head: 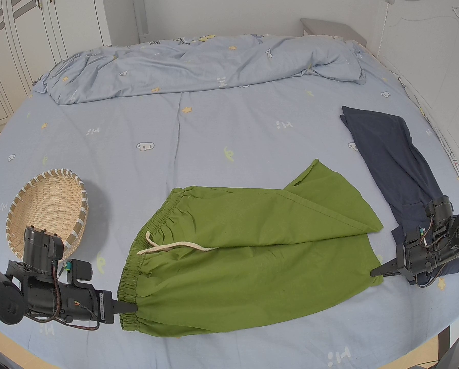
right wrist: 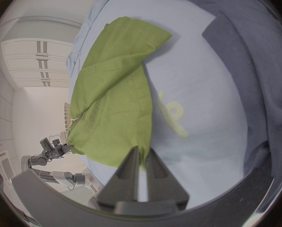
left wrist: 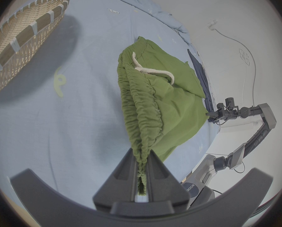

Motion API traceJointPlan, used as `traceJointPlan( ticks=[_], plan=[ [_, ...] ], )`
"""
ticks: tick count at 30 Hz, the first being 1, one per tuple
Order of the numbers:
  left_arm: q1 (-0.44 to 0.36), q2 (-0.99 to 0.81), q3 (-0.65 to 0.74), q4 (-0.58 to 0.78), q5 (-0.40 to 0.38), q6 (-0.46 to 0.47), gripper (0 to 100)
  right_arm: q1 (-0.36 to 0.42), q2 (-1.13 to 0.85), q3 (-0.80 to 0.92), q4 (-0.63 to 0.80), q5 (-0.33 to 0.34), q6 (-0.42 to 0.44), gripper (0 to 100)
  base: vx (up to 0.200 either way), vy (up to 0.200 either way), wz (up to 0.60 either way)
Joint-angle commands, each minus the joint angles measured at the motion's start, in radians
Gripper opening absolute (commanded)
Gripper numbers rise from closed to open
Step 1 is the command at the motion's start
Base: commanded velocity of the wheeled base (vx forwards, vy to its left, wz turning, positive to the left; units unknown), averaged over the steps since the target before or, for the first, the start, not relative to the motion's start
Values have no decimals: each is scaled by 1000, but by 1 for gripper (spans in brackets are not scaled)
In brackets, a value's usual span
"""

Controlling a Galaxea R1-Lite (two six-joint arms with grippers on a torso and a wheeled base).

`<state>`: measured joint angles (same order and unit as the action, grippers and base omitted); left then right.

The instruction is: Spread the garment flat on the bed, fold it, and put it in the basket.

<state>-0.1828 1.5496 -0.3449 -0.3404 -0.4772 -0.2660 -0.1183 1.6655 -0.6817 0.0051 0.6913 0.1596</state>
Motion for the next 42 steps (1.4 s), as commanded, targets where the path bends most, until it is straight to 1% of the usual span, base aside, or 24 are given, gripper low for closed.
traceJointPlan(
  ticks=[1, 7, 11, 12, 13, 15, 16, 17, 18, 20, 22, 24, 27, 31, 41, 42],
  plan=[
    [2, 0, 0, 0, 0, 1, 0, -29, 8, -4, -1, 2, -20, 0, 0, 0, 0],
    [2, -9, 1, 0, 2, -2, 0, -23, -17, 4, 15, 1, -23, 0, 0, 0, 0],
    [-4, -69, 10, 1, 0, -16, 0, 11, -148, -4, 133, -16, -23, 0, 0, 0, 0],
    [-4, -69, 10, 1, 0, -16, 0, 11, -148, -4, 133, -16, -23, 0, 0, 0, 0],
    [-12, -97, 41, 1, 0, -10, 0, 19, -199, -10, 191, -49, -28, 0, 0, 0, 0],
    [-15, -123, 81, 1, 2, -4, 0, 31, -230, 4, 214, -99, -31, 0, 0, 0, 0],
    [-12, -131, 96, 1, 2, 4, 0, 37, -236, 25, 214, -122, -34, 0, 0, 0, 0],
    [-12, -131, 96, 1, 2, 4, 0, 37, -236, 25, 214, -122, -34, 0, 0, 0, 0],
    [-6, -135, 115, 1, 2, 19, 0, 37, -240, 64, 208, -144, -46, 0, 0, 0, 0],
    [5, -137, 133, 1, 3, 39, 0, 35, -251, 106, 208, -157, -80, 0, 0, 0, 0],
    [9, -144, 150, 1, 2, 53, 0, 35, -259, 156, 207, -162, -107, 0, 0, 0, 0],
    [9, -152, 165, 1, 2, 59, 0, 37, -262, 189, 200, -161, -110, 0, 0, 0, 0],
    [9, -157, 182, 1, 3, 68, 0, 37, -273, 255, 148, -161, -109, 0, 0, 0, 0],
    [9, -149, 188, 1, 5, 71, 0, 37, -268, 301, 108, -161, -106, 0, 0, 0, 0],
    [2, -140, 190, 1, 3, 71, 0, 37, -245, 318, 76, -161, -104, 0, 0, 0, 0],
    [-1, -137, 190, 1, 3, 71, 100, 39, -245, 320, 78, -161, -104, 100, 0, 0, 0]
  ],
)
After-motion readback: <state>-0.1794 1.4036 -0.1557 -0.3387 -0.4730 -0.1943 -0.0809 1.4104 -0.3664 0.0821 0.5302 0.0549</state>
